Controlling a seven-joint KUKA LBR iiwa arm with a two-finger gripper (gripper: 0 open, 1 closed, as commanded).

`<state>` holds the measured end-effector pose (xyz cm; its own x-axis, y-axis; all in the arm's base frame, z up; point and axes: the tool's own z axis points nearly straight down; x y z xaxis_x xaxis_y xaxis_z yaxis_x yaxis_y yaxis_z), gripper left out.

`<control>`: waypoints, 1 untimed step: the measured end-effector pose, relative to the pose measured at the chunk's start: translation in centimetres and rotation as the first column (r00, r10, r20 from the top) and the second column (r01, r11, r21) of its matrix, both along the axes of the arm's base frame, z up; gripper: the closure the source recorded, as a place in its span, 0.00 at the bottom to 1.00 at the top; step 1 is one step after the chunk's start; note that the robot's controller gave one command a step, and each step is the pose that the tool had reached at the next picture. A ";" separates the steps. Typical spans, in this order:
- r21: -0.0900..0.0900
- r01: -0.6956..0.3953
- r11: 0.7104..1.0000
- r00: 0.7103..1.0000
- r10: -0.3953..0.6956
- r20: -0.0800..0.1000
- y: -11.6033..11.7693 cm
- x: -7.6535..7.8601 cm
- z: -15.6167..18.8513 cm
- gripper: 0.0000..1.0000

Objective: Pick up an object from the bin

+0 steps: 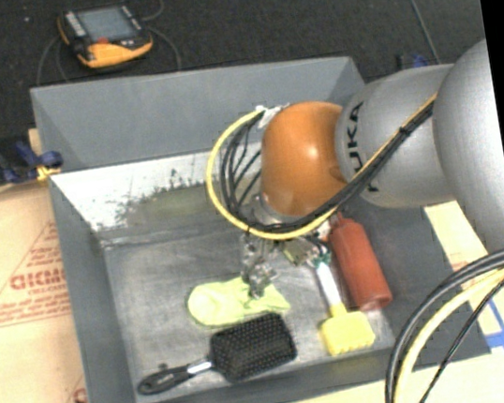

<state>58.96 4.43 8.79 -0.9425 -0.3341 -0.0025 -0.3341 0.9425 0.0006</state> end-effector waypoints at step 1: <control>-0.001 -0.063 0.998 0.998 0.063 -0.006 -0.6 0.7 2.7 1.00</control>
Offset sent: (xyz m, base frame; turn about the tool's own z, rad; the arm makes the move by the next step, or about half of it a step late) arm 0.0107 0.0380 0.1294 -0.1900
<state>59.64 3.81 11.48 -0.9196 -0.3928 0.0036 -0.3928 0.9196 0.0014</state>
